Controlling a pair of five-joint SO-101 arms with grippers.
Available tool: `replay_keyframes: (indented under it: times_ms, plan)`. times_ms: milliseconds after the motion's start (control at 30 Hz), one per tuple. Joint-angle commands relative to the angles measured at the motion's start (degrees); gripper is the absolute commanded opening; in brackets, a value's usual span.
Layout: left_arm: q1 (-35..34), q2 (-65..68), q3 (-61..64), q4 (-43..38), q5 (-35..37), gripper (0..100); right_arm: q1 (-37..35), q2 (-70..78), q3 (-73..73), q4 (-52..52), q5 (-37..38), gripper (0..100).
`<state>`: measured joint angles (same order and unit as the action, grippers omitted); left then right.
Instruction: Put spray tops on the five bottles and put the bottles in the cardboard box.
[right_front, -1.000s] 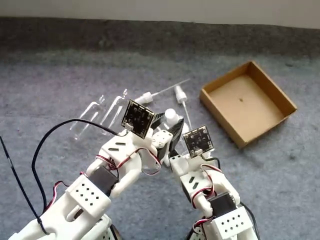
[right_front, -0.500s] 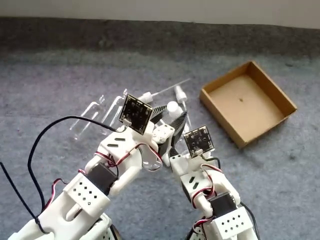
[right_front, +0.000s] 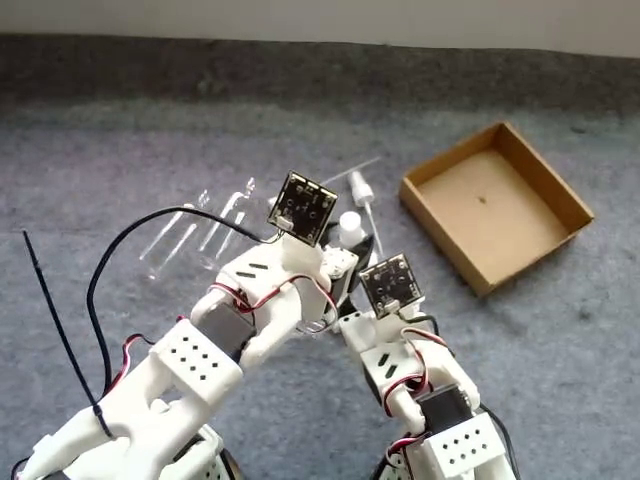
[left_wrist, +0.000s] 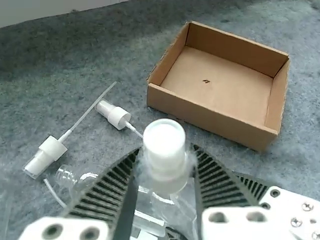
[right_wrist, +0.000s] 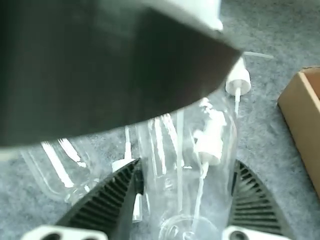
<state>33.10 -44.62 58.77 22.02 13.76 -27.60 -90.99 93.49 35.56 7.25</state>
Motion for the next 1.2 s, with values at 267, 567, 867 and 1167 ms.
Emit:
replay_keyframes:
  times_ms: [267, 567, 867, 1167]
  plan:
    - [0.7, 0.2, -3.2, 2.0, -0.2, 20, 1.0, -0.8, -2.7, -0.1, 0.9, 22.4]
    - [-0.9, -3.6, -3.4, 2.0, -0.3, 22, 1.2, -0.8, -2.8, -0.1, 0.9, 22.4]
    - [-1.5, -16.4, -2.7, 13.8, -0.5, 22, 1.4, -0.8, -2.8, -0.1, 0.9, 22.4]
    - [-7.7, -27.9, -2.6, 26.3, -0.6, 22, 1.4, -11.5, -2.2, 0.2, 1.1, 22.4]
